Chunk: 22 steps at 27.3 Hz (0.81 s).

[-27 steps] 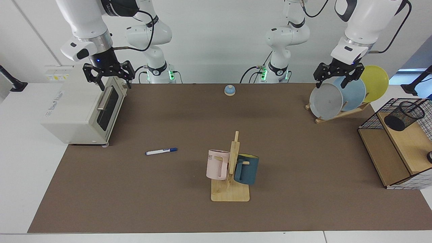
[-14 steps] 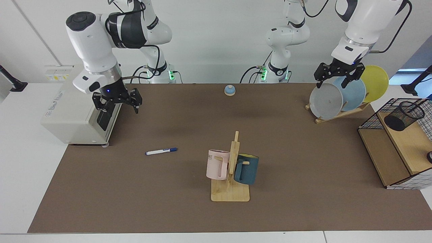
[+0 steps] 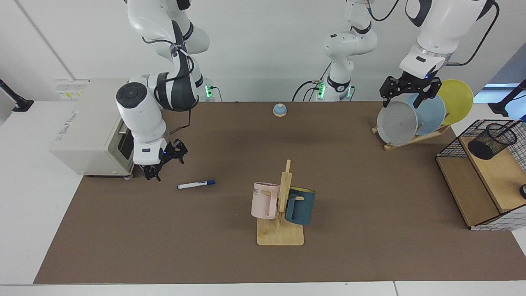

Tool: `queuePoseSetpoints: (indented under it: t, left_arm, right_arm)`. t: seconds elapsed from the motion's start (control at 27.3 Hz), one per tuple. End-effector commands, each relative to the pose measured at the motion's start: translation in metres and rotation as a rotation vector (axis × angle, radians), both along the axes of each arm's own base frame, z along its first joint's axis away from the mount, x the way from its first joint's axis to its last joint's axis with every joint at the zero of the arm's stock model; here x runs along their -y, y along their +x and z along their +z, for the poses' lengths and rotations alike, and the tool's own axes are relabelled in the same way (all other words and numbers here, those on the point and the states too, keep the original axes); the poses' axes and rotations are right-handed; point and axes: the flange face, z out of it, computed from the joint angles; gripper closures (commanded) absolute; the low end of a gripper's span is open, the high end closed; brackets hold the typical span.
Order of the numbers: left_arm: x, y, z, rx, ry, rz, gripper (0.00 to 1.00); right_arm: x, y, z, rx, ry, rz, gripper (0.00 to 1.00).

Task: Put markers into pen holder
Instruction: 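Move the right gripper toward the blue-capped white marker, then grasp the marker with the right gripper while the left gripper moves in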

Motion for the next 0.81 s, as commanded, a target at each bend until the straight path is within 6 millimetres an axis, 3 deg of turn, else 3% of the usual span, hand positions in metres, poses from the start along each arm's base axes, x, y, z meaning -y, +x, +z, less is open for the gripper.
queuePoseSetpoints:
  t: [0.0,0.11,0.26,0.62,0.77]
  left_arm:
    - [0.005,0.001,-0.015,0.006,-0.005,-0.033,0.00]
    - [0.009,0.005,-0.026,0.019,-0.012,-0.058,0.00]
    - [0.014,0.011,-0.043,-0.007,-0.018,-0.110,0.00]
    - [0.020,0.010,-0.053,-0.032,-0.044,-0.304,0.00]
    - [0.039,0.005,-0.053,-0.041,-0.070,-0.426,0.00]
  right_arm:
    - [0.000,-0.009,-0.051,0.020,0.007,0.274,0.00]
    - [0.000,-0.009,-0.077,-0.012,0.002,0.341,0.00]
    - [-0.022,-0.015,-0.095,-0.046,0.002,0.452,0.00]
    - [-0.015,-0.010,-0.105,-0.026,-0.004,0.517,0.00]
    - [-0.014,-0.002,-0.118,-0.001,-0.010,0.540,0.00]
